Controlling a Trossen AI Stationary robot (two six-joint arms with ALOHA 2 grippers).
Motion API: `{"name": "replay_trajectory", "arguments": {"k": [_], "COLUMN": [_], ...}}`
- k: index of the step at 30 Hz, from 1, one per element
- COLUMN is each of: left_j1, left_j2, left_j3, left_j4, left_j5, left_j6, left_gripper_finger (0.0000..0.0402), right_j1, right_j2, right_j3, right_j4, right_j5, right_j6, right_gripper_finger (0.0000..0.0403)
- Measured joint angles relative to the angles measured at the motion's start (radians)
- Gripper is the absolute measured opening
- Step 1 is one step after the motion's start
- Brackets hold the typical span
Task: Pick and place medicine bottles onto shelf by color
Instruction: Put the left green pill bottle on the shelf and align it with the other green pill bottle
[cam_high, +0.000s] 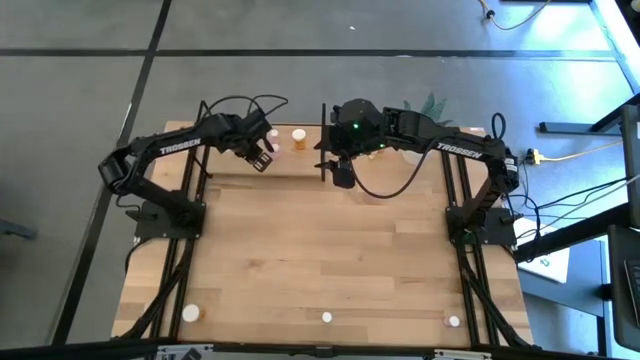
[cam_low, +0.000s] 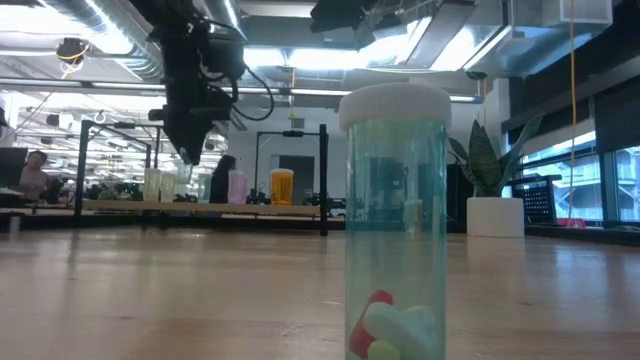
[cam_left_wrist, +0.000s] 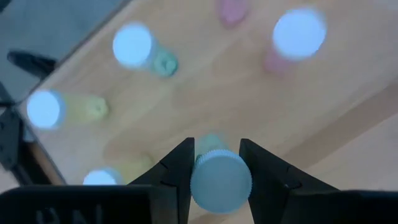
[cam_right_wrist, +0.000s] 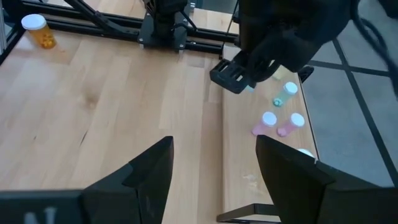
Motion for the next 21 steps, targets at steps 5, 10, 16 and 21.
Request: {"name": "replay_trajectory", "arguments": {"k": [5,10,16,21], "left_j1": [0.000,0.000,0.000,0.005], "left_j2": [-0.014,0.010,0.020,0.020], "left_j3": [-0.001,-0.002,-0.002,-0.003], "left_j4": [0.069,0.068,0.072,0.075], "left_j5": [0.005,0.007,0.007,0.007], "left_j6": [0.003,0.004,-0.006,-0.022], "left_gripper_finger": [0.0110,0.0110,0.0110,0.0110], "right_j1": [-0.001,-0.001,-0.001,-0.001], "right_j2": [0.000,0.000,0.000,0.000], "right_j3": [0.000,0.000,0.000,0.000], "right_j4": [0.003,0.009,0.011,0.010], "right_j5": [0.001,0.000,0.001,0.001], "right_j6": [0.000,0.001,0.001,0.001], "right_gripper_finger": [0.0231,0.0231,0.0231,0.0231]}}
